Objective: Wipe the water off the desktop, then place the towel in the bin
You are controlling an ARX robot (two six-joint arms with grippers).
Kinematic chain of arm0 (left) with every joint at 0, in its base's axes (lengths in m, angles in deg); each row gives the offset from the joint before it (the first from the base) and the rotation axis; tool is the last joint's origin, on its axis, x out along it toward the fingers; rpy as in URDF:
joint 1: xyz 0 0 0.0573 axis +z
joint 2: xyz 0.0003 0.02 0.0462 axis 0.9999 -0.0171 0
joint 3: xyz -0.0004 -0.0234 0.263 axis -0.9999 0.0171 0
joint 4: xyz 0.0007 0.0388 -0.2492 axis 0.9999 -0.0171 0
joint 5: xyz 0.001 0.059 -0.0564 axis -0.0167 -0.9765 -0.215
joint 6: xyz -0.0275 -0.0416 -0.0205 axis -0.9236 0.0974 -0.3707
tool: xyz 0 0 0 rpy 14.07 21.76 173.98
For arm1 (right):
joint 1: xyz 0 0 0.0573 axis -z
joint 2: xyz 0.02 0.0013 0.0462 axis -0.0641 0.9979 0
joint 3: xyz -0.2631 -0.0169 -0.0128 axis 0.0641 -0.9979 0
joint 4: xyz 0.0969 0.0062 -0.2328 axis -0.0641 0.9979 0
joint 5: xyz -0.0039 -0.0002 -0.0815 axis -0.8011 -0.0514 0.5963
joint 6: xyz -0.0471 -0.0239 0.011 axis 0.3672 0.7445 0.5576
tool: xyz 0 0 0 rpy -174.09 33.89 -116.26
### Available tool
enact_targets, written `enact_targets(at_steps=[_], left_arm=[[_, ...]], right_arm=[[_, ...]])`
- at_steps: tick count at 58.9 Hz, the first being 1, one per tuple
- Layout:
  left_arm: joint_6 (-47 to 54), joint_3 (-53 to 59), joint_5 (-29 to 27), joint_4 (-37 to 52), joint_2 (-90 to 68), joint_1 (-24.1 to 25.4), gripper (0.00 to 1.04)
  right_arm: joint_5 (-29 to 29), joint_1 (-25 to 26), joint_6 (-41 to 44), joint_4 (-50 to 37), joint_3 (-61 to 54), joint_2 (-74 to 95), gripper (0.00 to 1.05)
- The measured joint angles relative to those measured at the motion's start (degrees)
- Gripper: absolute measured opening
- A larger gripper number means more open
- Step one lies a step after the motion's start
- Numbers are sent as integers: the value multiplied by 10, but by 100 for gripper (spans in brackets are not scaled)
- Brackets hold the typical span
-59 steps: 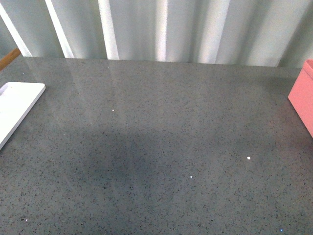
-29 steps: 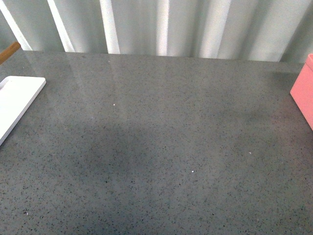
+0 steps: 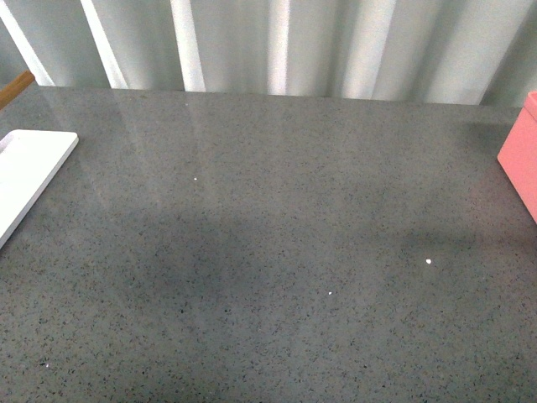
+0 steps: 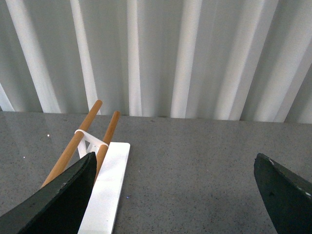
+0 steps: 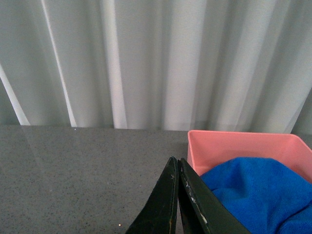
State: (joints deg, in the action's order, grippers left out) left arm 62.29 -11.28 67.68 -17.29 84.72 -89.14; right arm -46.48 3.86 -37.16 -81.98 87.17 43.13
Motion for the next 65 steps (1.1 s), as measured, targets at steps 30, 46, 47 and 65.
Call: enact_targets(at_steps=[30, 46, 47, 65], left_arm=[[0, 0, 0, 0, 0, 0, 98], [0, 0, 0, 0, 0, 0, 98], [0, 0, 0, 0, 0, 0, 98], [0, 0, 0, 0, 0, 0, 98]], right_arm=[[1, 0, 0, 123, -18, -161, 3], [2, 0, -2, 195, -19, -235, 3], [2, 0, -3, 199, -19, -239, 3], [2, 0, -3, 254, -19, -294, 3]])
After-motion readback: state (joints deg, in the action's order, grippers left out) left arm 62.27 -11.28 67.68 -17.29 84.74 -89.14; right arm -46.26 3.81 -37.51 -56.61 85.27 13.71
